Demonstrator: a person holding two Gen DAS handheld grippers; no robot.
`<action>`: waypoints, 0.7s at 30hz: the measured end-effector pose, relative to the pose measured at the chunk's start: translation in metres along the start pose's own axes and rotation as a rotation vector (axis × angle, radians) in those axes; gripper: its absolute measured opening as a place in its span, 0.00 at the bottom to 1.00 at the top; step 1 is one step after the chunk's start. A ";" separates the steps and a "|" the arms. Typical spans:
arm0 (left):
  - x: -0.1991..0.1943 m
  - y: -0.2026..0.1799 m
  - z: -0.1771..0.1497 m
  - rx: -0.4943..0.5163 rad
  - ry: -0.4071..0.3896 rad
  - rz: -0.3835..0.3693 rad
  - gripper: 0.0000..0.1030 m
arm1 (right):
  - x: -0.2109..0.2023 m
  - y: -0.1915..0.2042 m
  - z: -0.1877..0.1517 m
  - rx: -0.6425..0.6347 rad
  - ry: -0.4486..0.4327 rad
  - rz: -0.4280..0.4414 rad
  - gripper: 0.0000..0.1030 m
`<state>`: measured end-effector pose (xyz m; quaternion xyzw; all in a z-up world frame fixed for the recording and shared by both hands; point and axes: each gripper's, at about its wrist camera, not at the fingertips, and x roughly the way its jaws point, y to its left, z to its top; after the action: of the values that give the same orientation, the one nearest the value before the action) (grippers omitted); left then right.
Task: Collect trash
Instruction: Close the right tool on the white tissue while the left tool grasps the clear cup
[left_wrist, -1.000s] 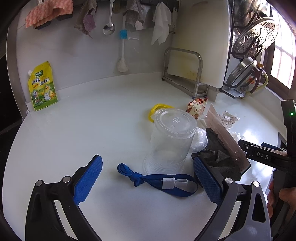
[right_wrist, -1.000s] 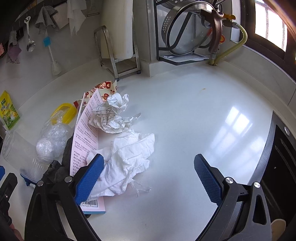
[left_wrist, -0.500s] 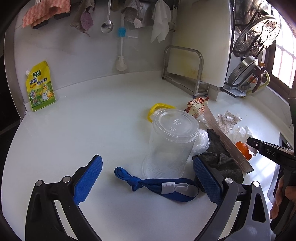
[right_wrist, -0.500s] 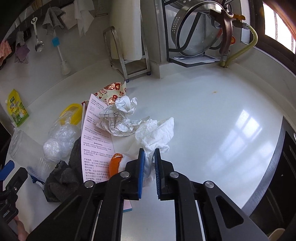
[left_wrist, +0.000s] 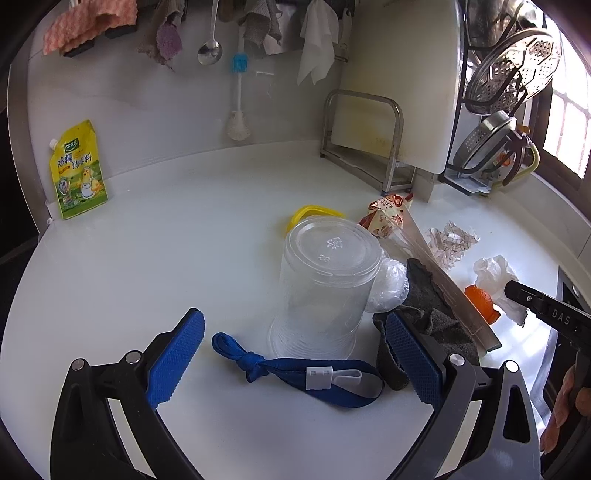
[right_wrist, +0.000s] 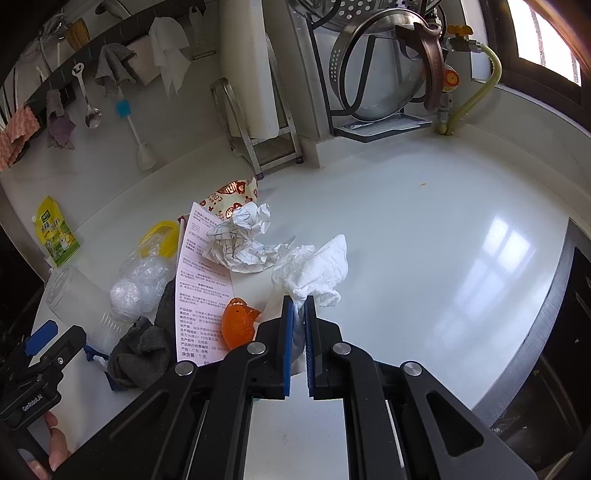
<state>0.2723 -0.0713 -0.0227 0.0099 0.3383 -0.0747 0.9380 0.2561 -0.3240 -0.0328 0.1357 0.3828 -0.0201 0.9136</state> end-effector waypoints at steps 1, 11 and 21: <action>0.001 -0.001 0.002 0.002 -0.010 0.013 0.94 | -0.001 0.000 0.000 -0.001 0.000 0.006 0.06; 0.026 -0.002 0.015 -0.018 -0.030 0.070 0.94 | -0.004 -0.003 -0.002 0.024 0.005 0.058 0.06; 0.024 -0.014 0.016 0.047 -0.038 0.072 0.49 | -0.005 0.003 -0.004 -0.001 0.001 0.053 0.06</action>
<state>0.2986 -0.0895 -0.0247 0.0428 0.3179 -0.0489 0.9459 0.2504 -0.3207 -0.0318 0.1452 0.3794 0.0045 0.9137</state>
